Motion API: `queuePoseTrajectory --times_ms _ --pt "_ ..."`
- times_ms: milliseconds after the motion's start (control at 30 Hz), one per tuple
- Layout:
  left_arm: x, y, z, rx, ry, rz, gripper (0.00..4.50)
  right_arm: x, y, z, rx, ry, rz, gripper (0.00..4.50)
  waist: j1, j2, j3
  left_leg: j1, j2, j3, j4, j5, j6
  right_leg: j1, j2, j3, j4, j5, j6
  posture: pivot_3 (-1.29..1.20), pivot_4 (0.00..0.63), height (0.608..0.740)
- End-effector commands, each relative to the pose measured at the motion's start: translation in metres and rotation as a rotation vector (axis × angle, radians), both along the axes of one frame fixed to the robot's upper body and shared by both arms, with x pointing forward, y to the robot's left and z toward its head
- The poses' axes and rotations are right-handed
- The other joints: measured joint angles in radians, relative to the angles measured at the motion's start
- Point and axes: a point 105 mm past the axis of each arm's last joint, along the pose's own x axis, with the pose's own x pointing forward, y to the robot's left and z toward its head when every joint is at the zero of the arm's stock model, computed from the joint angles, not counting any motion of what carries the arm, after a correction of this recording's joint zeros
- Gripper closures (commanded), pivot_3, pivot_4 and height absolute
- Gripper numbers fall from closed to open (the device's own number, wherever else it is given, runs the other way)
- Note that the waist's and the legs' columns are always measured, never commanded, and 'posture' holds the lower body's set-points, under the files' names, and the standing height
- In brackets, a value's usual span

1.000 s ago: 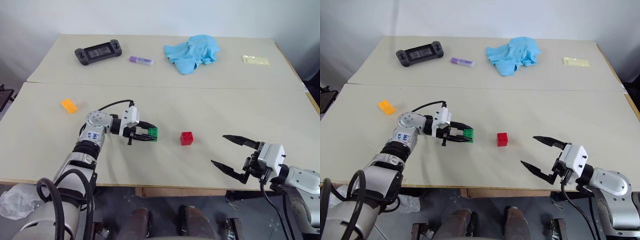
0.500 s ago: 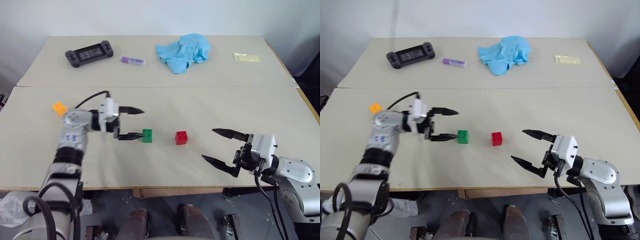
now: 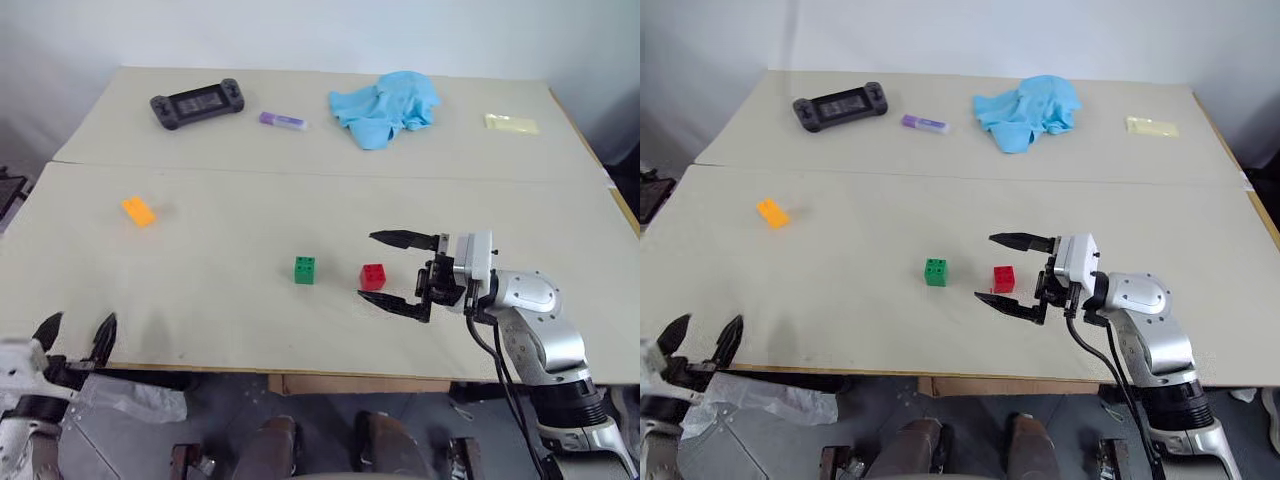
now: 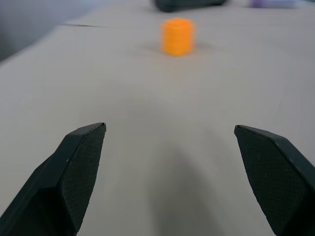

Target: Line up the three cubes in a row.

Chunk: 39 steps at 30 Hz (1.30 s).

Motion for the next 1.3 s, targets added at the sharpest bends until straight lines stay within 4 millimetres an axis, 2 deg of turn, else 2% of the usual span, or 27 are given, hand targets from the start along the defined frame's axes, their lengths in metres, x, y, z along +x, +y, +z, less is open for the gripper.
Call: queuePoseTrajectory --times_ms 33,100,200,467,500,567,667,833,933,1067,1300 --pt "-0.016 -0.003 0.005 0.014 -0.035 0.075 0.06 -0.003 0.0 0.003 0.007 -0.006 0.022 0.0 -0.001 0.0 0.0 0.0 0.0 0.0 0.0 0.0 0.0 0.0 0.0 0.001 0.0 0.0 0.0 0.0 0.15 0.74" --pt "-0.018 -0.01 0.001 -0.022 -0.047 0.083 0.06 -0.002 -0.002 0.002 0.006 -0.011 0.006 0.0 -0.005 0.0 0.0 0.0 0.0 0.0 0.0 0.0 0.0 0.0 0.0 0.0 -0.001 0.0 0.0 0.0 0.15 0.74" --pt "-0.004 -0.019 0.006 -0.039 -0.068 0.06 0.06 0.003 -0.006 0.005 0.023 -0.037 -0.03 0.0 -0.007 0.0 0.0 0.0 0.0 0.0 0.0 0.0 0.0 0.0 0.0 0.0 -0.001 0.0 0.0 0.0 0.15 0.74" --pt "0.088 -0.034 0.038 -0.025 -0.06 0.03 0.06 0.004 -0.005 0.005 0.047 -0.06 -0.05 0.0 -0.012 0.0 0.0 0.0 -0.001 0.001 0.0 0.0 -0.001 -0.002 0.001 0.001 0.003 0.0 0.0 0.0 0.15 0.74" --pt "0.11 -0.035 0.043 -0.022 -0.05 0.057 0.06 0.003 -0.003 0.004 0.049 -0.07 -0.053 0.0 -0.012 0.0 0.0 0.0 -0.001 0.0 0.0 0.0 -0.001 -0.002 0.002 0.001 0.004 0.0 0.0 0.0 0.15 0.74" --pt "0.139 -0.036 0.053 -0.037 -0.043 0.129 0.06 0.002 -0.002 0.003 0.048 -0.09 -0.063 0.0 -0.009 -0.001 -0.001 0.0 -0.002 0.001 0.0 0.001 -0.001 -0.003 0.002 0.0 0.009 0.0 0.0 0.0 0.15 0.74" --pt "0.164 -0.04 0.071 -0.089 -0.083 0.206 0.06 0.003 -0.005 0.005 0.059 -0.104 -0.1 0.0 -0.011 -0.002 -0.002 -0.002 -0.004 0.001 0.0 0.002 -0.001 -0.007 0.004 0.0 0.012 0.0 0.001 0.0 0.15 0.74" --pt "0.195 -0.046 0.067 -0.136 -0.039 0.211 0.06 0.003 -0.002 0.003 0.066 -0.115 -0.136 0.0 -0.018 -0.002 -0.002 -0.002 -0.005 0.006 -0.001 0.002 0.0 -0.011 0.003 -0.001 0.014 0.0 0.001 0.0 0.15 0.74" --pt "0.207 -0.041 0.06 -0.143 0.003 0.247 0.06 0.001 -0.001 0.002 0.066 -0.113 -0.136 0.0 -0.015 -0.003 -0.002 -0.003 -0.005 0.006 -0.001 0.002 -0.001 -0.012 0.004 -0.003 0.014 0.0 0.001 0.0 0.15 0.74" --pt "0.212 -0.036 0.071 -0.146 -0.039 0.326 0.06 0.002 -0.004 0.0 0.058 -0.115 -0.156 0.0 -0.012 -0.003 -0.002 -0.003 -0.005 0.006 0.001 0.003 -0.001 -0.011 0.004 -0.003 0.015 0.001 0.001 0.0 0.15 0.74" --pt "0.222 -0.039 0.069 -0.185 -0.044 0.318 0.06 0.003 -0.004 -0.002 0.054 -0.112 -0.159 0.0 -0.011 -0.003 -0.002 -0.003 -0.005 0.006 0.001 0.003 -0.001 -0.011 0.003 -0.004 0.015 0.001 0.001 0.0 0.15 0.74"
